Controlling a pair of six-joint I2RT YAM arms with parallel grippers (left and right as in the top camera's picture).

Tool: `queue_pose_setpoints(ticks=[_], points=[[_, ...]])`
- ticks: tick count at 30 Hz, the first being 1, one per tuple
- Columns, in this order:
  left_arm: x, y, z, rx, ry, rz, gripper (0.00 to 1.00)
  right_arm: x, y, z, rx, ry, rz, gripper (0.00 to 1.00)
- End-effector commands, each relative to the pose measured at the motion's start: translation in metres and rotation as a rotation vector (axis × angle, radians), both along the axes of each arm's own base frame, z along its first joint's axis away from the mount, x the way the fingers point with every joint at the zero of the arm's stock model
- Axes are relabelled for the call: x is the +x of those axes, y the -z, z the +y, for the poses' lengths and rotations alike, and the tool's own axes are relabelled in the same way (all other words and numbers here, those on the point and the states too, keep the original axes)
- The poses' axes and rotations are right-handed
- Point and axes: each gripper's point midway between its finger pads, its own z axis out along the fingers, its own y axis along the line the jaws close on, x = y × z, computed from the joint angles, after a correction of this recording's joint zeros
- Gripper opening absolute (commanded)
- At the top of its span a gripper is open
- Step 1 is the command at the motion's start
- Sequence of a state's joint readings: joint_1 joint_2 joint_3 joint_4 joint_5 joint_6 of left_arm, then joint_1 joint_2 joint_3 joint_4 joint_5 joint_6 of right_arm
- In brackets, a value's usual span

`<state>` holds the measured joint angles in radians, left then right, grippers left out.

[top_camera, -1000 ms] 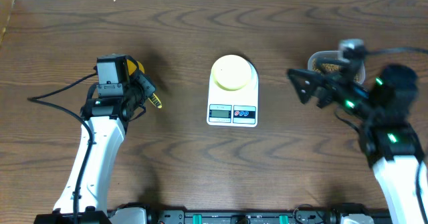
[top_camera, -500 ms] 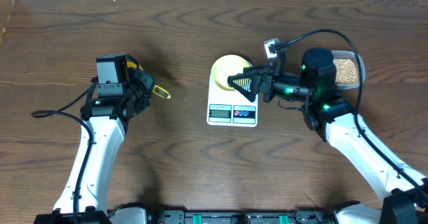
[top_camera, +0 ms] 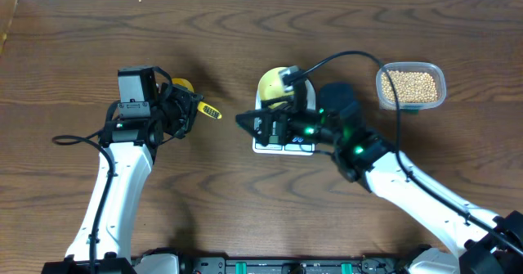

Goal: Scoop item into bowl and weigh 50g on scale
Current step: 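Move the right gripper toward the scoop held by the left gripper, then grasp the scoop handle with the right gripper from the left gripper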

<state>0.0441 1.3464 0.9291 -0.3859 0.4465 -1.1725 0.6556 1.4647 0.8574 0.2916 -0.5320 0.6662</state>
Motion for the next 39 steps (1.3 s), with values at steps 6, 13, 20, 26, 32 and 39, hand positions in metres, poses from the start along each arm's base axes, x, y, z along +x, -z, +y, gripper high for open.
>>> queue_pose_setpoints(ticks=[6, 13, 20, 26, 32, 39], points=[[-0.004, -0.007, -0.018, -0.11, 0.039, 0.012, 0.08, 0.003, 0.004, 0.02, -0.07, 0.176, -0.069, 0.99], [-0.007, -0.009, -0.03, -0.143, 0.059, 0.026, 0.07, 0.005, 0.021, 0.028, -0.059, 0.215, 0.014, 0.97], [-0.009, -0.01, -0.045, -0.142, 0.102, 0.02, 0.07, 0.011, 0.03, 0.035, -0.016, 0.235, 0.071, 0.9], [-0.01, -0.01, -0.047, -0.142, 0.11, 0.021, 0.07, 0.015, 0.032, 0.038, -0.004, 0.237, 0.062, 0.79], [-0.013, -0.013, -0.054, -0.178, 0.14, 0.022, 0.07, 0.018, 0.035, 0.038, -0.003, 0.251, 0.056, 0.69], [-0.013, -0.014, -0.056, -0.192, 0.139, 0.028, 0.07, 0.019, 0.034, 0.038, -0.003, 0.254, 0.055, 0.55]])
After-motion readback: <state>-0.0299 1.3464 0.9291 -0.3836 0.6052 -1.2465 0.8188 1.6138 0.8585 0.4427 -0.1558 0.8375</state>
